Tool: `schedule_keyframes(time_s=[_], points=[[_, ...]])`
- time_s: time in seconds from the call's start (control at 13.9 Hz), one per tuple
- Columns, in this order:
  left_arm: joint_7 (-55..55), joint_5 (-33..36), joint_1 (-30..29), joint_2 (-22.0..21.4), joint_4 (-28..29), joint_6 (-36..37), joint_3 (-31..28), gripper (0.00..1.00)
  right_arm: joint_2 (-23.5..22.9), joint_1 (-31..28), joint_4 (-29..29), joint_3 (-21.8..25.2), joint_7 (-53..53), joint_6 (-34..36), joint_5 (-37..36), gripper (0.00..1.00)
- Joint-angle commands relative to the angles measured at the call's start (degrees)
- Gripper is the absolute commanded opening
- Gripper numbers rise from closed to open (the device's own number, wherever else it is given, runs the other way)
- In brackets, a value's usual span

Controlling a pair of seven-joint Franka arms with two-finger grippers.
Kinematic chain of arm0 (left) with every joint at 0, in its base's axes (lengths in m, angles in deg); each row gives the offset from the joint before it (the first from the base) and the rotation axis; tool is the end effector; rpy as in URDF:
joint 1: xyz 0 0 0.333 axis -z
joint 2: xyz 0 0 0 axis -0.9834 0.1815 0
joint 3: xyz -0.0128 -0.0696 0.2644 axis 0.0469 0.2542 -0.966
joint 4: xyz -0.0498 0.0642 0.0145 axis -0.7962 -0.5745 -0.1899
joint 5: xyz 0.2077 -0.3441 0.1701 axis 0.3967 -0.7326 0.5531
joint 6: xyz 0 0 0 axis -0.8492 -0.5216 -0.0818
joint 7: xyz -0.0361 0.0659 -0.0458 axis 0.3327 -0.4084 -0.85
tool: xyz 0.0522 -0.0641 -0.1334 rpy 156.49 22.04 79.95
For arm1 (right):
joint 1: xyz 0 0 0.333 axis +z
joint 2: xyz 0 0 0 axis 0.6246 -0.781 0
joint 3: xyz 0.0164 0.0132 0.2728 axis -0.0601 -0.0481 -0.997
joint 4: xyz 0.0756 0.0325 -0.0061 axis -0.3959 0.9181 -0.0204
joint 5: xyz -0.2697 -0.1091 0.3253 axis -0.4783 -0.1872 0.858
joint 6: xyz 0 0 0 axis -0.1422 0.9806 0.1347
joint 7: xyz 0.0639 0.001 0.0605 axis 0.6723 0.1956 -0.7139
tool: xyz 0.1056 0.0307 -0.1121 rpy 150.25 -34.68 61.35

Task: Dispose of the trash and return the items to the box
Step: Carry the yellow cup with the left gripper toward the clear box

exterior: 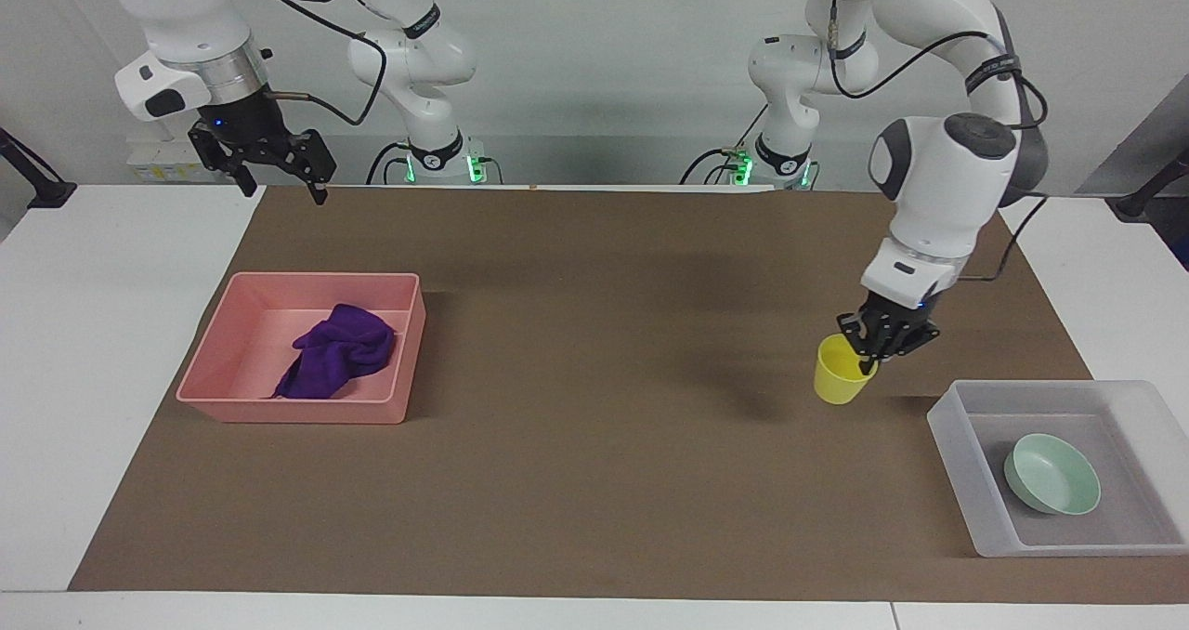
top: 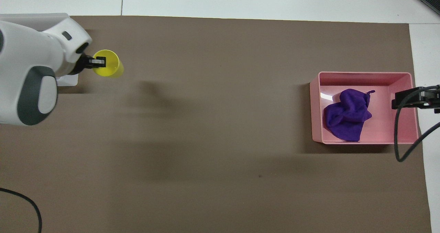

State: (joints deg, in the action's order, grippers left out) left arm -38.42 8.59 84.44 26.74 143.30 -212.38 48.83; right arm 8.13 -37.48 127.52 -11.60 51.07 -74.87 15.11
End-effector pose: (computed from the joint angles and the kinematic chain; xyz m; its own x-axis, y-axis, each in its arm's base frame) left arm 0.6893 -0.0760 0.3890 0.9635 -0.0690 0.2586 -0.0716 -0.9974 0.0009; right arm 0.5785 -0.0335 0.5472 0.9926 -0.1213 0.0043 -0.1214 -0.9919 0.0368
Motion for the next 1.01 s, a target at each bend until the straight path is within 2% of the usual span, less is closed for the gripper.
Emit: schedule_keyframes(time_s=[0.0,0.22,0.43,0.58,0.79,0.94], points=[[5.7,0.3,-5.8,5.5,-10.1,5.2,0.8,0.0,1.1,-0.7,1.5,-0.2,-1.3,-1.0,1.1,1.0],[12.8,-2.7,-12.7,6.4,-12.0,4.5,0.8,0.0,1.1,-0.7,1.5,-0.2,-1.3,-0.9,1.1,1.0],[16.7,-3.5,-17.8,9.5,-16.5,4.5,0.9,0.0,1.1,-0.7,1.5,-0.2,-1.3,-0.8,1.1,1.0],[18.8,-3.6,-20.5,12.7,-20.6,4.6,1.1,0.0,1.1,-0.7,1.5,-0.2,-1.3,-0.8,1.1,1.0],[19.7,-3.8,-25.1,20.1,-28.3,4.9,3.8,0.0,1.1,-0.6,1.5,-0.2,-1.3,-0.8,1.1,1.0],[20.4,-3.9,-28.0,22.5,-29.9,4.4,5.9,0.0,1.2,-0.6,1.5,-0.2,-1.3,-0.8,1.1,1.0]])
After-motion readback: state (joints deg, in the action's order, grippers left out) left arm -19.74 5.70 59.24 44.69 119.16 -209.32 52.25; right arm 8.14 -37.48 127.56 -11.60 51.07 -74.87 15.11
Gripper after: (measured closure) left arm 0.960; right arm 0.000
